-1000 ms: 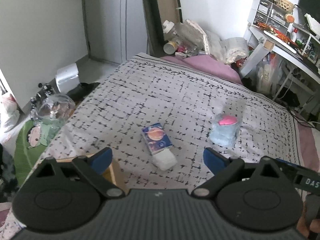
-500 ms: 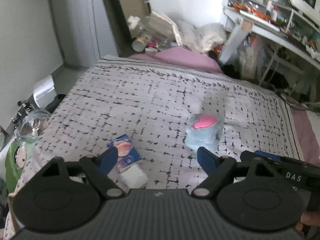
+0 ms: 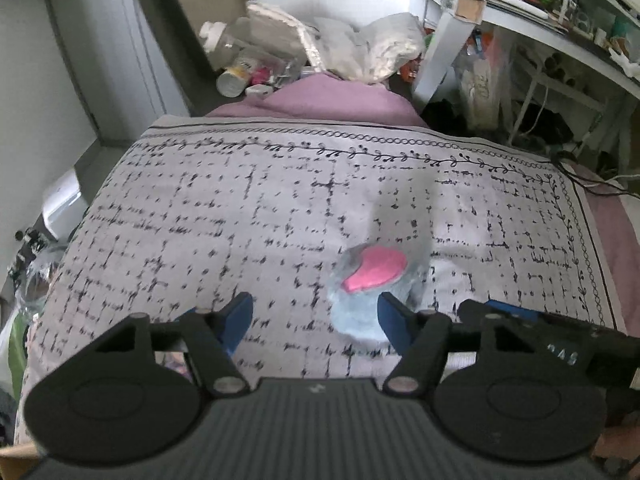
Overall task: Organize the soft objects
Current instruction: 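Move both grippers to the grey plush toy with pink ear, then close both grippers on the grey plush toy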
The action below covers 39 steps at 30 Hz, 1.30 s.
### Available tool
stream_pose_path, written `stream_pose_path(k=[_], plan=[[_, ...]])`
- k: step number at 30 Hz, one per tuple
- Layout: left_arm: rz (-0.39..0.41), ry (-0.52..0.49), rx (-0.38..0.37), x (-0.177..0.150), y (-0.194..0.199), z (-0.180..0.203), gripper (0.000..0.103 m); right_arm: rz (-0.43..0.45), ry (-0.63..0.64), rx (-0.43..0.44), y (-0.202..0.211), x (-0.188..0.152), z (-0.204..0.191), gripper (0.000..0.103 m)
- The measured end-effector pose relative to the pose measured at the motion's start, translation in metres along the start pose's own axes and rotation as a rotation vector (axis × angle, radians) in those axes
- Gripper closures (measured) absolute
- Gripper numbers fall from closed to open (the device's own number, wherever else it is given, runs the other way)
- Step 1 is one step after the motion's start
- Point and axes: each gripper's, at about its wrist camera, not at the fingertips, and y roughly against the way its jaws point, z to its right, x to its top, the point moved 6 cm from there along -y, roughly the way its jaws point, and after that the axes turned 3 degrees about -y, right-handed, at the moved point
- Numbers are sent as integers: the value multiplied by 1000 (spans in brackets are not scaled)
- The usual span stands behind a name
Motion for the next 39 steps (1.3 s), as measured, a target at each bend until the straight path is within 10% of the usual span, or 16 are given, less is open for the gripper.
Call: stream_pose_path(k=[39], plan=[[-38, -80, -6, 3, -61, 42, 54, -78, -81, 55, -43, -6, 10, 76]])
